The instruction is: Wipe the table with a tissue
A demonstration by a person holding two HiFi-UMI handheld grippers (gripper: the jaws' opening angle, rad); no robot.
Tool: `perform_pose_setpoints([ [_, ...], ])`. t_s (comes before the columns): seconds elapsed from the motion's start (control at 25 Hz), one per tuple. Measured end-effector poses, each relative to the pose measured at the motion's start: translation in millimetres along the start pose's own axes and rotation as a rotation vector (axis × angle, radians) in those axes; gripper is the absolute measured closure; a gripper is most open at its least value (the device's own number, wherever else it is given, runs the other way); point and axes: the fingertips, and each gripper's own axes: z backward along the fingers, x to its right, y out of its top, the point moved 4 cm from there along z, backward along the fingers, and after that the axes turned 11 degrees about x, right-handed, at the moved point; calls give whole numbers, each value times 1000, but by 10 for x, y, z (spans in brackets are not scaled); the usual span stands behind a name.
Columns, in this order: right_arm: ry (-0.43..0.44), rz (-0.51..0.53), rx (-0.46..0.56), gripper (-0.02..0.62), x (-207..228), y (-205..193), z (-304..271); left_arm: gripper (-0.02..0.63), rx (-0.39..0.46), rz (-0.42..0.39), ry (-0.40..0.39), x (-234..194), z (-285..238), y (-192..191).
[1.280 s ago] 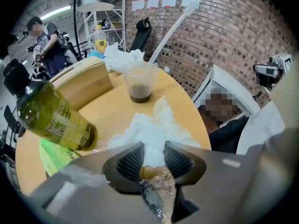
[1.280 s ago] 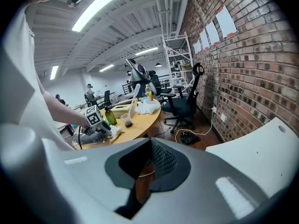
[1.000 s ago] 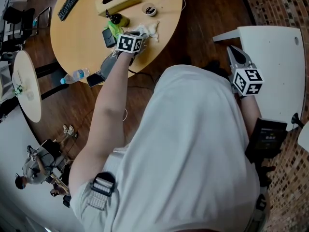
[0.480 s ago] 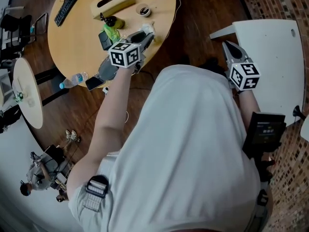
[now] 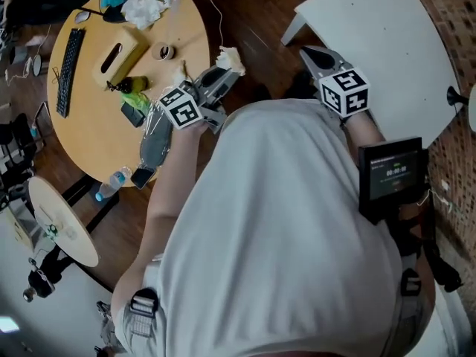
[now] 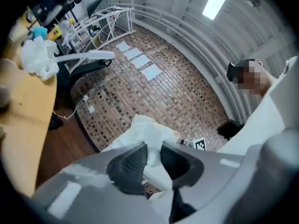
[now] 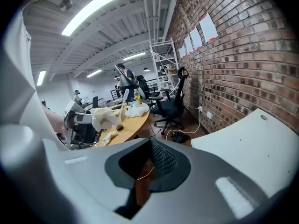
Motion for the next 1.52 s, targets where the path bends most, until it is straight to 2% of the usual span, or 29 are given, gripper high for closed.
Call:
perform_pose_setpoints([
  [0.12,-41,-19,7,588,119,-30,94,509,-55,-5,-53,13,-279,-79],
  [0.28,-121,-56,29,588,315,-81,319,509,-153,-68,-106,45,-666,-242],
  [0.56,-241,-124,70,588,654,-230,739,509,-270,-108,-112,82,-1247,-502],
  [0.88,-374,-185,116,588,1305,-296,1340,508,-402,-178,-130,181,-2097,-804],
  [1.16,-456,-204,167,588,1922,-266,1903,508,-509,-294,-177,432,-3009,-1200],
  [1.52,-505,-271,268,588,2559,-400,2507,508,-695,-410,-173,615,-3835,-1817],
])
